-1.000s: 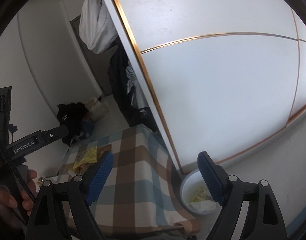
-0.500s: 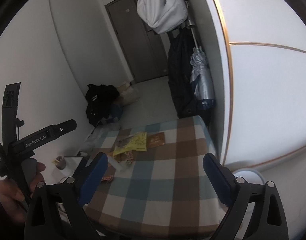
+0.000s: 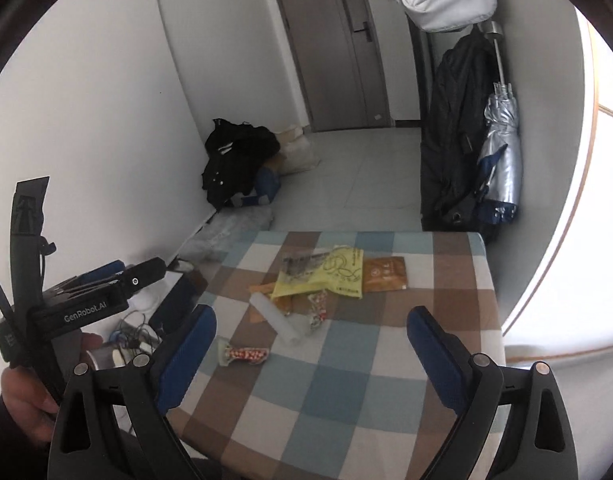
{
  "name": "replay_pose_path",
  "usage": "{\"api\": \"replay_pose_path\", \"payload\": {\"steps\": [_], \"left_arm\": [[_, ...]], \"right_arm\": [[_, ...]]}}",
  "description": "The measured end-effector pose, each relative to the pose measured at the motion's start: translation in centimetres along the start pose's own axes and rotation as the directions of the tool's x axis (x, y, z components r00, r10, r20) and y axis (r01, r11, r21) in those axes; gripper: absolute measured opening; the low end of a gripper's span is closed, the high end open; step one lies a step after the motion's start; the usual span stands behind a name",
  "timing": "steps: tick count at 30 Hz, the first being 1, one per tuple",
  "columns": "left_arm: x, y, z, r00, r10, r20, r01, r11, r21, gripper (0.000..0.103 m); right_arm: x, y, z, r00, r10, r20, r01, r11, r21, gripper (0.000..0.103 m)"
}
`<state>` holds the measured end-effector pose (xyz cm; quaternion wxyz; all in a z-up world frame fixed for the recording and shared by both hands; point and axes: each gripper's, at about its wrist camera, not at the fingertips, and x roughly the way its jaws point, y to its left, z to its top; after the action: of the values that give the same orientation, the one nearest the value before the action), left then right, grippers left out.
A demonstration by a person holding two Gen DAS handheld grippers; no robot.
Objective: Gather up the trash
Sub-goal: 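Move both grippers back over the table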
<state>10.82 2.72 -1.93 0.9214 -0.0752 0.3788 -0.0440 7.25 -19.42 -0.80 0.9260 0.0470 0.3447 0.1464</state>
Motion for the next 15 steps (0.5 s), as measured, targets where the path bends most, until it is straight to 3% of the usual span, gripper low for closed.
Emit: {"api": "replay_pose_path", "payload": {"steps": [8,15], "left_arm": [[1.4,2.7,-0.2,0.997,-0.033,-0.066,0.028,0.996,-0.085,0.092],[1.5,3.8,0.0,0.996,-0.046,-0.082,0.035,0.992,-0.123,0.092]], "right_arm": [[3.6,-0.6,0.8,0.995,0.044,-0.085,-0.039,0.997,0.062,0.097],[8.9,-1.2,2.2,0.983,0.046,-0.180,-0.038,0.998,0.049,0.095]]}}
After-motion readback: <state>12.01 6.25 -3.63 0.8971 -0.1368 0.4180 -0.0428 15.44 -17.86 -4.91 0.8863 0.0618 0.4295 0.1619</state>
